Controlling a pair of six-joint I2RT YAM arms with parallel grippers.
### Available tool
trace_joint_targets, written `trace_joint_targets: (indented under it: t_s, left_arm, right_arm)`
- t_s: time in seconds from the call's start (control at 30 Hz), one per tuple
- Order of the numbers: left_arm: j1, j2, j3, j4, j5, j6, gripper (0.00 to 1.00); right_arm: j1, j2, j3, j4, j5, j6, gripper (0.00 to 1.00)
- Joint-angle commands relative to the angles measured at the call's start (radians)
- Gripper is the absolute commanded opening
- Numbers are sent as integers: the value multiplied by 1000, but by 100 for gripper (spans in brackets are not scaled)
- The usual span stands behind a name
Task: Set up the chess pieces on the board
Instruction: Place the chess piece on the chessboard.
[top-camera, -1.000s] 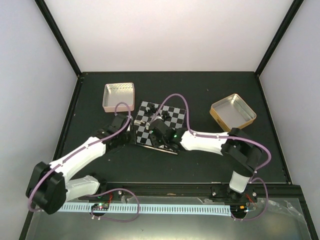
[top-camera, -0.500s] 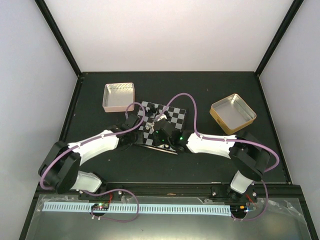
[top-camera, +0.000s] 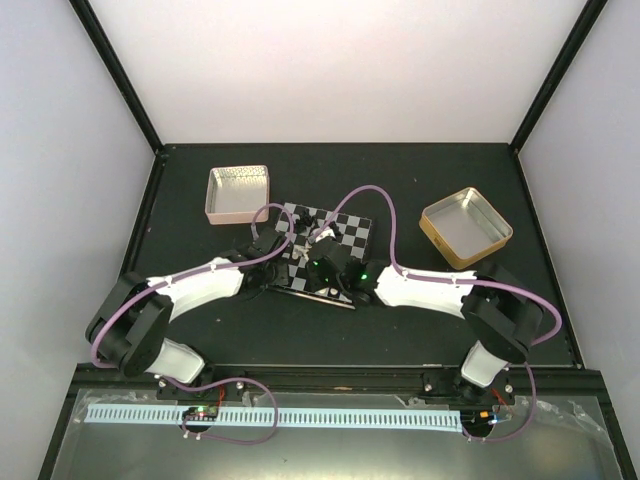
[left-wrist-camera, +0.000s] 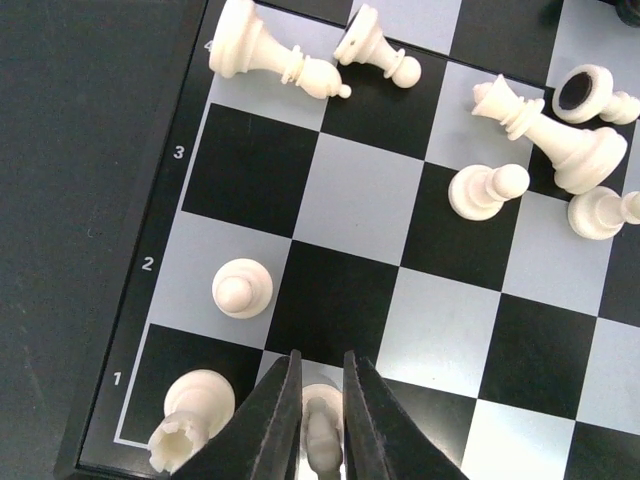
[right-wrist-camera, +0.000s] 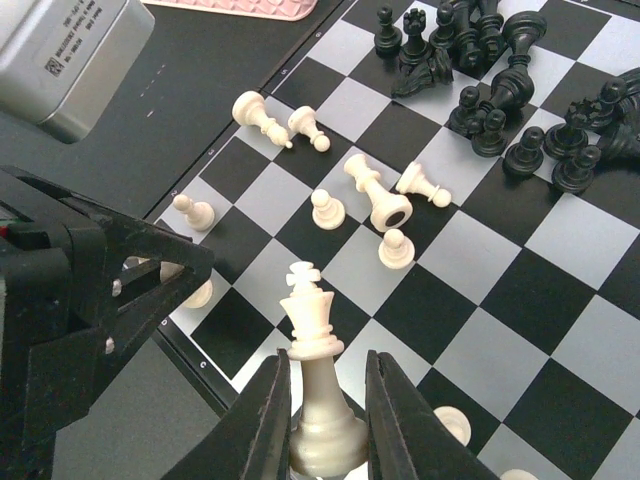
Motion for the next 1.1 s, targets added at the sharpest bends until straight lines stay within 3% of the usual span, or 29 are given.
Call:
trace_joint_targets:
  t_s: [0.0,0.23,0.43,0.63,1.07]
  left_arm:
    - [-5,-1,5,-5,6,-18,16]
    - [-4,-84,-3,-44,27,-16,29]
    - [-5,-114,11,-49,19,-11,29]
    - [-5,-31,46,-78,-7,-2,30]
    - [-5,23,66,-100,-7,6,12]
  right_arm:
    - [-6,-44,-10,29,21,13,10]
    - [-10,-63,-13,34,5,23,11]
    - [-13,-89,-31,52,2,24,11]
    - [-14,-93,-43,56,-6,30,11]
    - [-15,-91,-44,54,-8,29,11]
